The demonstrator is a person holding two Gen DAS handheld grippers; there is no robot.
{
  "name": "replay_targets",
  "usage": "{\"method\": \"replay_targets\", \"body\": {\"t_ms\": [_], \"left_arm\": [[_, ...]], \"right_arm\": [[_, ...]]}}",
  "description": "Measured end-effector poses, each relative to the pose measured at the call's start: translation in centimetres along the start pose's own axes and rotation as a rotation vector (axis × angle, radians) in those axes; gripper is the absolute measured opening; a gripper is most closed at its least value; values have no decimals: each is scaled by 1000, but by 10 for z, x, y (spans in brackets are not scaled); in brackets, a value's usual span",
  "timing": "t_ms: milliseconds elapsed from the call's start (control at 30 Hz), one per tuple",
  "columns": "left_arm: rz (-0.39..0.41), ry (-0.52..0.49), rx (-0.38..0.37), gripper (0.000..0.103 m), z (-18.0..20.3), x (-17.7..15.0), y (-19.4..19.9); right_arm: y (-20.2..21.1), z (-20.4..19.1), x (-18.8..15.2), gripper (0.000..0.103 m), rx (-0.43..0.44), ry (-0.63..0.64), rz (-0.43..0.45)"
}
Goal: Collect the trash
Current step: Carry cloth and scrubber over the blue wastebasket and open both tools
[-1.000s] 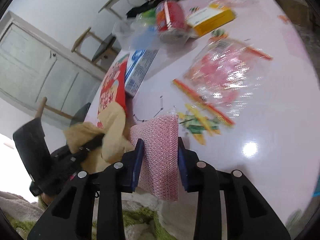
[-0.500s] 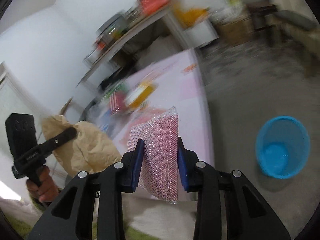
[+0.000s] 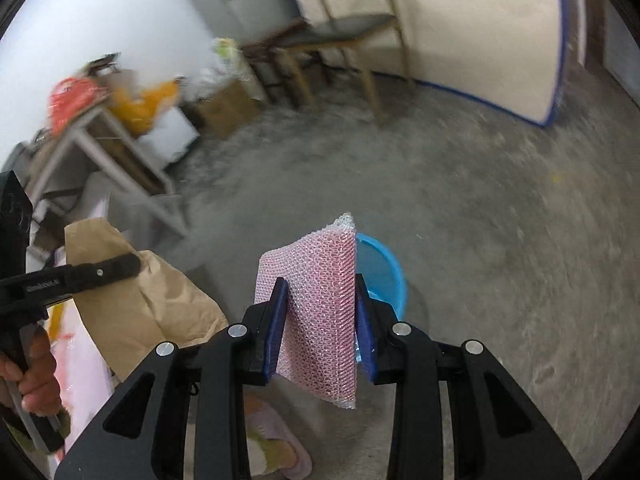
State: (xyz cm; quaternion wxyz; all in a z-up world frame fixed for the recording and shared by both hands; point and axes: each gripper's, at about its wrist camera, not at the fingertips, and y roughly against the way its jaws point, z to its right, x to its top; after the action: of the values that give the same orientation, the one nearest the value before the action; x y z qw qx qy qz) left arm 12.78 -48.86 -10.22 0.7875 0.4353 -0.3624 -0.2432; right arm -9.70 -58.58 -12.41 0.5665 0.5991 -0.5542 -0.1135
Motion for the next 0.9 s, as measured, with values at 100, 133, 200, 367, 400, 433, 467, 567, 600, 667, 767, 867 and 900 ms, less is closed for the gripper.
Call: {"method": "replay_targets", "body": {"t_ms": [100, 133, 200, 367, 400, 433, 467, 567, 600, 667, 767, 867, 900], "left_arm": [[-79, 38, -4, 0, -7, 19, -59], [-102, 47, -9, 0, -8, 22, -74], [-131, 78, -10, 0, -12, 23, -98], [-207, 138, -32, 17, -20, 26, -145], [-207, 141, -22, 35, -18, 21, -147], [-196, 149, 5, 45, -20, 23, -149], [-175, 159, 25, 55, -23, 21, -146], [-156, 168, 40, 58, -21, 24, -145], [-156, 168, 40, 58, -21, 24, -139], [-133, 156, 48, 58, -19, 24, -124], [-77, 116, 68, 58, -17, 23, -93], [-29, 73, 74, 59, -13, 18, -57], [-11, 52, 72, 60, -11, 14, -42]], "right_arm": [[-40, 15, 3, 32, -46, -35, -28], [-50, 18, 5, 32, -54, -40, -36], [-73, 23, 2, 32, -74, -54, -57], [-129, 33, -1, 33, -112, -62, -98], [-139, 33, -3, 34, -117, -59, -104], [-148, 34, -4, 36, -126, -56, -110], [-155, 34, -5, 37, -132, -53, -118], [-167, 39, -8, 45, -142, -51, -132], [-167, 40, -9, 46, -154, -50, -131], [-164, 43, -9, 46, -158, -60, -130], [-154, 48, -11, 46, -141, -71, -111], [-140, 49, -13, 46, -133, -66, -93], [-132, 48, -14, 46, -126, -64, -82]]}}
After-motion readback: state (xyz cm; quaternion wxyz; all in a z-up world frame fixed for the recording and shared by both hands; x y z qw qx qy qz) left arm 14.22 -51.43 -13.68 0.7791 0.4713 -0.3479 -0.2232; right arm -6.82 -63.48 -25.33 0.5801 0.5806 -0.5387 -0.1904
